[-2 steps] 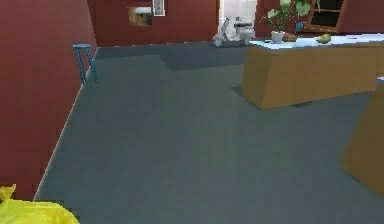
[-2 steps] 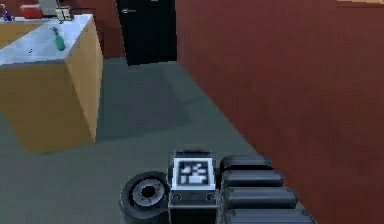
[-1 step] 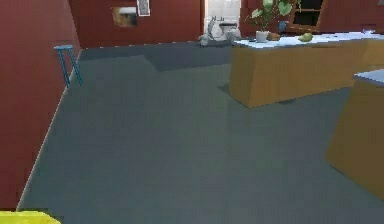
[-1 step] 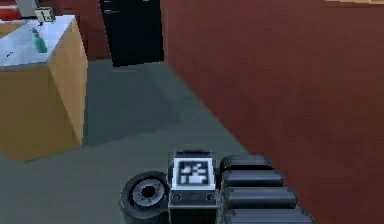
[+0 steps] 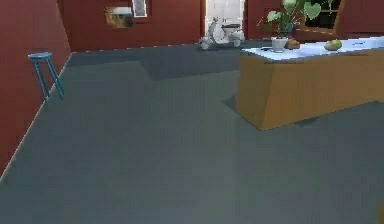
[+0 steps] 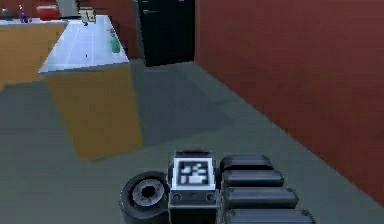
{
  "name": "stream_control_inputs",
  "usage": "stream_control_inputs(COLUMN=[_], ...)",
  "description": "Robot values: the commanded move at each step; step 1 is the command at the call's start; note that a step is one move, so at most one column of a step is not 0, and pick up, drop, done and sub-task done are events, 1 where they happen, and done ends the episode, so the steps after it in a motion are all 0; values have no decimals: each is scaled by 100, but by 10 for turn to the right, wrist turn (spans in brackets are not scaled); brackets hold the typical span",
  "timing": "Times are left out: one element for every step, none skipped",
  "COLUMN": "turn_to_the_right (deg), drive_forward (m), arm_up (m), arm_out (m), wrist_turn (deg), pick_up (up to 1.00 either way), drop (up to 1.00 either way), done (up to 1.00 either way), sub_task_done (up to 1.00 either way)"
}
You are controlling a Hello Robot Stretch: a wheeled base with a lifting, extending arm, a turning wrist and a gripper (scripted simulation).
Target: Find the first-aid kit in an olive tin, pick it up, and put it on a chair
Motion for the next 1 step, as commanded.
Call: stream_control_inputs(turn_to_the_right=[0], drive_forward=[100], arm_up=[0], arm_out=[0], wrist_turn=[0], pick_up=[0], drop=[0], done=[0], sub_task_done=[0])
